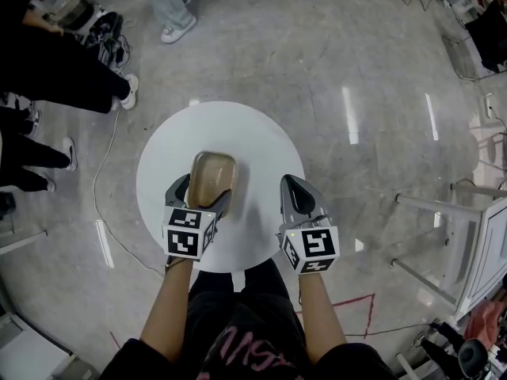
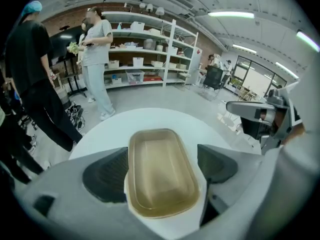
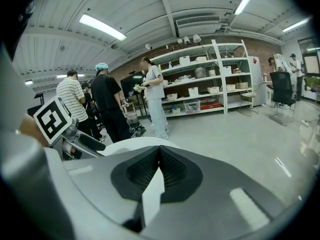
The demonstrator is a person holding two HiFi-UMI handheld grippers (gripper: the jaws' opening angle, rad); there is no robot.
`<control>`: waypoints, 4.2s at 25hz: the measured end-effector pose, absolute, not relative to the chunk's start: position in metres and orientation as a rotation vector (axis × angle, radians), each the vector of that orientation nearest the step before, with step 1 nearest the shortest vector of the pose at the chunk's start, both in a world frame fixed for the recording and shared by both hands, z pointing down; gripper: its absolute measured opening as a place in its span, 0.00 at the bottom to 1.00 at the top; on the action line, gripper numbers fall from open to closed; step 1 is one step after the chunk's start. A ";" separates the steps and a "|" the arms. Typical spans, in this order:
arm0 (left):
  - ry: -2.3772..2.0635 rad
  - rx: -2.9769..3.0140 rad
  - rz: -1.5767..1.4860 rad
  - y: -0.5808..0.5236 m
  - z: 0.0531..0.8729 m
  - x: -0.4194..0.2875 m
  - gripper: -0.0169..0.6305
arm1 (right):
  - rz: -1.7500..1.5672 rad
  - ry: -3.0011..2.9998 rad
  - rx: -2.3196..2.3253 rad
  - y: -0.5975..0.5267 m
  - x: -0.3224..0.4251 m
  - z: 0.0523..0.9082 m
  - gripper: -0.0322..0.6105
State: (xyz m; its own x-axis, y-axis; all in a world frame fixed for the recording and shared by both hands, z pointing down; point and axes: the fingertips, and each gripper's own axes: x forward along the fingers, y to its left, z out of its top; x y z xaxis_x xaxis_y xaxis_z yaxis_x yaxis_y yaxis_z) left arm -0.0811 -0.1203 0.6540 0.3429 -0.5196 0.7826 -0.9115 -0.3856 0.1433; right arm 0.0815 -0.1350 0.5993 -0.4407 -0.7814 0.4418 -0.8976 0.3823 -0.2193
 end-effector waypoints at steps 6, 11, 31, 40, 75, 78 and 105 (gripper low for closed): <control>-1.220 1.948 0.992 -0.124 0.670 -0.080 0.68 | 0.643 -2.378 1.475 -0.142 0.083 0.604 0.06; -1.213 1.896 0.988 -0.126 0.677 -0.080 0.68 | 0.647 -2.375 1.467 -0.148 0.082 0.605 0.06; -1.216 1.861 1.037 -0.131 0.692 -0.087 0.62 | 0.651 -2.356 1.461 -0.157 0.080 0.613 0.06; -1.219 1.872 1.037 -0.130 0.691 -0.089 0.62 | 0.649 -2.359 1.459 -0.157 0.076 0.613 0.06; -1.271 1.938 0.971 -0.122 0.672 -0.095 0.62 | 0.611 -2.374 1.455 -0.144 0.072 0.599 0.06; -1.290 1.952 0.947 -0.125 0.664 -0.096 0.62 | 0.583 -2.386 1.458 -0.145 0.071 0.592 0.06; -1.476 2.171 0.703 -0.117 0.531 -0.116 0.62 | 0.440 -2.445 1.533 -0.116 0.062 0.499 0.06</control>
